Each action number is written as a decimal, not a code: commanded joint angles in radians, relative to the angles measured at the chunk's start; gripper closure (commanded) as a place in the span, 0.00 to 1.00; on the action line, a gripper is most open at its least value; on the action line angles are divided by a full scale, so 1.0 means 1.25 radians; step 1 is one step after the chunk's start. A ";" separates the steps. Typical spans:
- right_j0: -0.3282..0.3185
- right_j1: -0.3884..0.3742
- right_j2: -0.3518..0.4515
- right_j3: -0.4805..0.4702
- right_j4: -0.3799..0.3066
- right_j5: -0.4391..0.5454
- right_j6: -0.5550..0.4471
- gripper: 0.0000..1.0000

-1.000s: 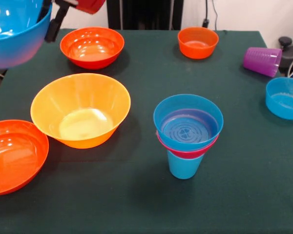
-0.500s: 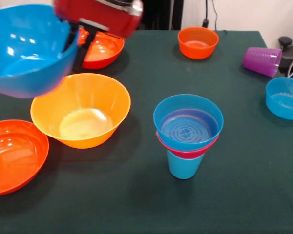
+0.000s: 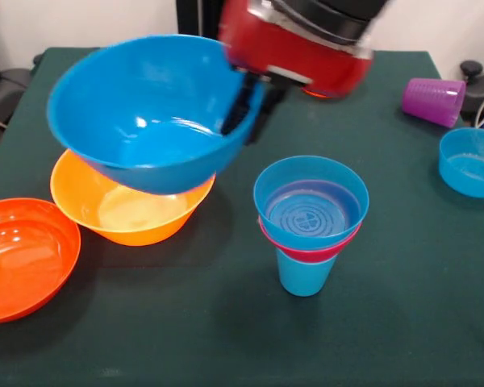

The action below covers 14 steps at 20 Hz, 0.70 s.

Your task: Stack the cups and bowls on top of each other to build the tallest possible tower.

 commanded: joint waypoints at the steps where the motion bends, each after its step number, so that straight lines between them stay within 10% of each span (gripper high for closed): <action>1: 0.018 0.091 0.025 -0.189 0.024 0.163 0.167 1.00; 14: 0.044 0.114 -0.014 -0.243 0.054 0.215 0.226 1.00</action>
